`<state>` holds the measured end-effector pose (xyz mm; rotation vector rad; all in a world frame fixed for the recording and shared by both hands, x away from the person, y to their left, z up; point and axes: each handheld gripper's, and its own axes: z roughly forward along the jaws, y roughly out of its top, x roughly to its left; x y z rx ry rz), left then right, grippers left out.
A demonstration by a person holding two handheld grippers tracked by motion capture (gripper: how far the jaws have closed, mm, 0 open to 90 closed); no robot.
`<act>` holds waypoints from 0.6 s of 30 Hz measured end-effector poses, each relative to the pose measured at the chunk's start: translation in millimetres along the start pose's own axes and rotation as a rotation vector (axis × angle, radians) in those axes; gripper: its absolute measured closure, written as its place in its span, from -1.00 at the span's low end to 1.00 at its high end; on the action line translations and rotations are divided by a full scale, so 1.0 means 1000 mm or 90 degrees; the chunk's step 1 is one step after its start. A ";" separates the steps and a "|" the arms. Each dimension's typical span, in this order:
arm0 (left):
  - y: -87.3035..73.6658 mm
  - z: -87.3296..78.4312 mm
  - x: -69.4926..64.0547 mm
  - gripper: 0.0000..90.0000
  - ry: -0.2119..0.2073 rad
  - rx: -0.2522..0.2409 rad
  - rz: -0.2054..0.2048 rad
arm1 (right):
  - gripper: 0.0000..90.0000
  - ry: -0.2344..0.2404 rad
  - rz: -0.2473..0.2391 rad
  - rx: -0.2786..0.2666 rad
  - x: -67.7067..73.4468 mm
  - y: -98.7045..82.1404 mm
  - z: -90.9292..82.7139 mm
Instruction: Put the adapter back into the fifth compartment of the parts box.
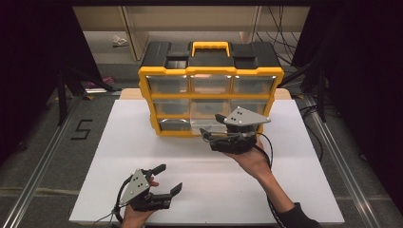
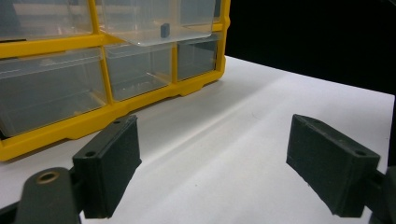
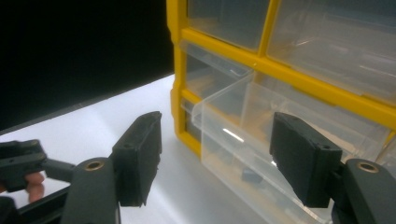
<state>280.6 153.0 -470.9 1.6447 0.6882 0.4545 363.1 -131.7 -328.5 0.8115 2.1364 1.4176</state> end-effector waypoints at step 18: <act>0.000 0.000 0.000 -0.63 -0.003 0.001 0.000 | -0.29 0.024 0.004 -0.039 0.017 -0.030 -0.021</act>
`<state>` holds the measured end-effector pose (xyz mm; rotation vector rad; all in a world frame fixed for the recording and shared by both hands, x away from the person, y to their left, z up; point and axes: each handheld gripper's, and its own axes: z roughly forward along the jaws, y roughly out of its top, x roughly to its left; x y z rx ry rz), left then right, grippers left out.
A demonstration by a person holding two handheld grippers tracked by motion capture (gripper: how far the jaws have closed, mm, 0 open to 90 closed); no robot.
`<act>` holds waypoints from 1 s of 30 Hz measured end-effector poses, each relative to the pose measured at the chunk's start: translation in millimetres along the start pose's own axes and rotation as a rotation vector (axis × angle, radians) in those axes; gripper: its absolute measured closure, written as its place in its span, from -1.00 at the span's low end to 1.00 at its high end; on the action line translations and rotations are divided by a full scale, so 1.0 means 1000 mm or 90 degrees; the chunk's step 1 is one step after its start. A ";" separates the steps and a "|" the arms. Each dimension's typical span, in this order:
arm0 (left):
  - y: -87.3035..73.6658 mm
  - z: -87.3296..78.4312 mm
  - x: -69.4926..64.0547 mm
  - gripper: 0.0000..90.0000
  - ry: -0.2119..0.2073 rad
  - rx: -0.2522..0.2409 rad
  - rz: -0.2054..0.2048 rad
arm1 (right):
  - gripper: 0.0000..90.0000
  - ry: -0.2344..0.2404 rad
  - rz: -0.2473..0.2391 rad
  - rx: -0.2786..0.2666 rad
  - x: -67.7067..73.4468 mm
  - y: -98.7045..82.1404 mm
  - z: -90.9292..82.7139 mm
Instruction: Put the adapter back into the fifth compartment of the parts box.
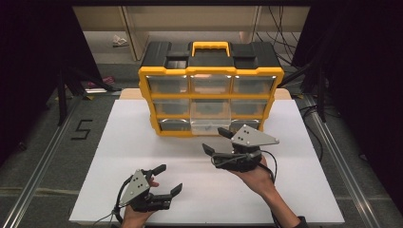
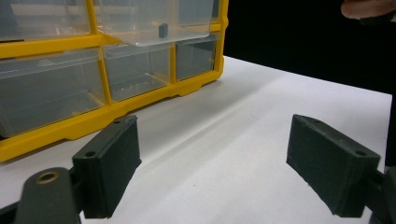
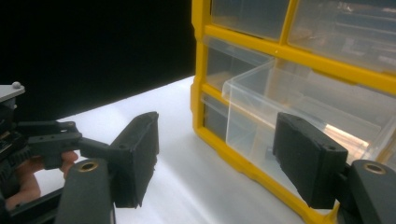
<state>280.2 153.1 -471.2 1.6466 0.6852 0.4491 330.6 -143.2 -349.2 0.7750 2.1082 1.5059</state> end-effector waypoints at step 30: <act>0.000 0.000 -0.001 -0.63 -0.003 0.000 0.002 | -0.40 0.022 0.039 -0.022 -0.002 -0.038 -0.016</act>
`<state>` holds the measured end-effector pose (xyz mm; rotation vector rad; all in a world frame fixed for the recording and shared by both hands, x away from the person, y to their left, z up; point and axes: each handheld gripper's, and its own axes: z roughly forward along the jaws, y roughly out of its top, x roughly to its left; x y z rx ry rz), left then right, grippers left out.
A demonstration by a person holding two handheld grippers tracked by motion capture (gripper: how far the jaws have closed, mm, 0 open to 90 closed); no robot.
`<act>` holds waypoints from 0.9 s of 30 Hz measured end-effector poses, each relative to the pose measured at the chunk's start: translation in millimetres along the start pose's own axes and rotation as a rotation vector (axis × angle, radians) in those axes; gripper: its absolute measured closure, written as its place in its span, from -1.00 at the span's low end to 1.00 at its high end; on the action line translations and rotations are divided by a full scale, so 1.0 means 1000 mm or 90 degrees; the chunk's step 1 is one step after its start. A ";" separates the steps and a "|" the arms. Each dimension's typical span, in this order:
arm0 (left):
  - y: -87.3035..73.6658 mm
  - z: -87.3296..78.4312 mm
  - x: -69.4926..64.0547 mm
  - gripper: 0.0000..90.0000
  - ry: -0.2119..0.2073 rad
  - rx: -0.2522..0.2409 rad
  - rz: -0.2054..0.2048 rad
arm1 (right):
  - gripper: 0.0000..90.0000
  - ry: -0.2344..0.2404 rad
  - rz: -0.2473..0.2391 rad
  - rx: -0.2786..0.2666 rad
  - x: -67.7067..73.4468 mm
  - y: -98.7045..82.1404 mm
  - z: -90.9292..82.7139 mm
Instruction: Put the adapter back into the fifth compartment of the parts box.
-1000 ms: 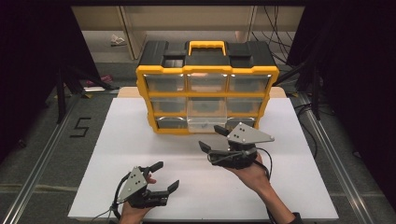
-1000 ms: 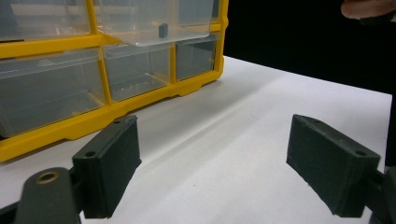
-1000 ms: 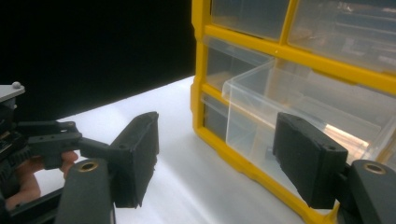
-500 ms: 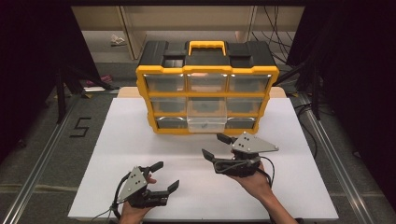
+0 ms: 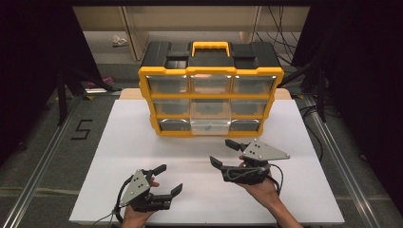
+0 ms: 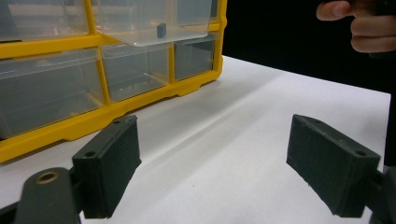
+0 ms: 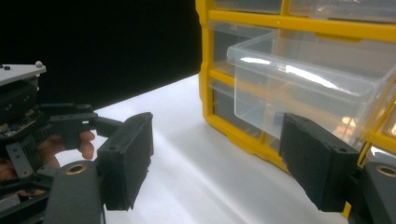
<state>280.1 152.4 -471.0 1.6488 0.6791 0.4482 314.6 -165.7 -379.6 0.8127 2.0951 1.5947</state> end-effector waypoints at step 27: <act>0.000 0.001 -0.001 -0.63 -0.004 0.002 0.003 | -0.40 -0.005 0.011 -0.009 -0.006 -0.027 -0.018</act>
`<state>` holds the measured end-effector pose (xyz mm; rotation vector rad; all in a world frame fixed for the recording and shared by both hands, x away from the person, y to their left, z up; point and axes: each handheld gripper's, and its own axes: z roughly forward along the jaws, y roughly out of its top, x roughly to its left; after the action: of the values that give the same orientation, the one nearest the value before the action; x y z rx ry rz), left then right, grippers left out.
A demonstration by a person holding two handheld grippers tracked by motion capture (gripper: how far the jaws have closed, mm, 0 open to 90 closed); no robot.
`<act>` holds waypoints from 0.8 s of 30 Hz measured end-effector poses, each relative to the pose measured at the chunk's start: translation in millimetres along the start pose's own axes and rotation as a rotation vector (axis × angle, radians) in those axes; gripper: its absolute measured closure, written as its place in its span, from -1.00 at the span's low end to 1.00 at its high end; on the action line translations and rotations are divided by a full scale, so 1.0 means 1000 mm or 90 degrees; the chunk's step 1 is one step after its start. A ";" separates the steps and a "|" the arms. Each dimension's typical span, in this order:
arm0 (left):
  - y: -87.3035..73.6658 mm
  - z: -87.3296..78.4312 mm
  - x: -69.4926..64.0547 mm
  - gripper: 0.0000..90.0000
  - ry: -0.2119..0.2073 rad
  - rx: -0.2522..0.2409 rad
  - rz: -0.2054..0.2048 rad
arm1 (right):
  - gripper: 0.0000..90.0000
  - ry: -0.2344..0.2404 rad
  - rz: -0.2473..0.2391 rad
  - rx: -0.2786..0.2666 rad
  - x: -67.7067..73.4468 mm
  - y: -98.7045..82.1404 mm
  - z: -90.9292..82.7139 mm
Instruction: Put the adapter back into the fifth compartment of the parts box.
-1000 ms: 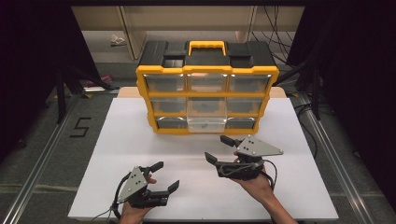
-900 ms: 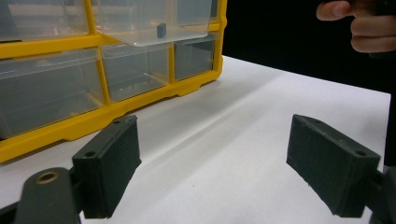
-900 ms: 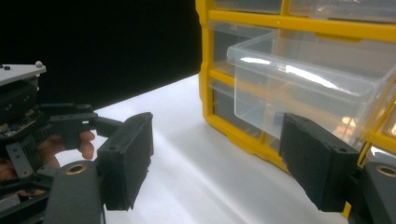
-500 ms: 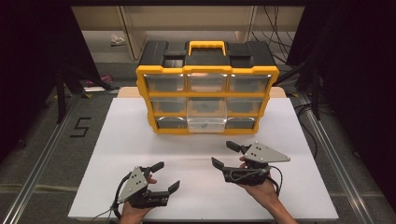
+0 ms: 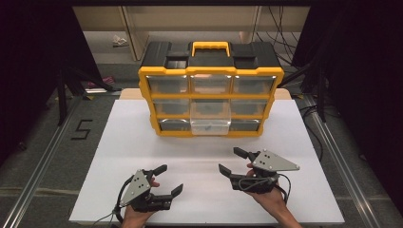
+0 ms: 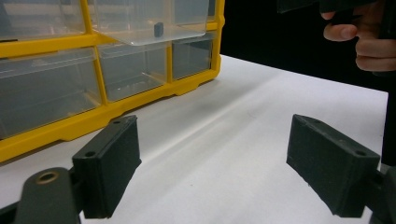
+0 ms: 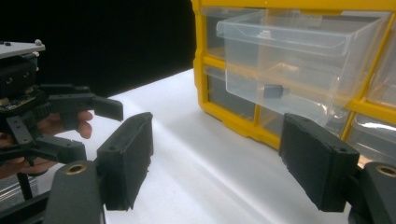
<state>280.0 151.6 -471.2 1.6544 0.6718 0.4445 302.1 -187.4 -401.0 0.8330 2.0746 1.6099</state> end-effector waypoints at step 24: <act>0.000 0.000 0.000 -0.63 -0.003 0.000 0.000 | -0.48 -0.005 0.001 -0.007 0.000 -0.020 -0.015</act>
<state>280.0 151.5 -471.2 1.6550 0.6688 0.4395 288.4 -201.9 -416.5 0.8370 2.0572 1.6150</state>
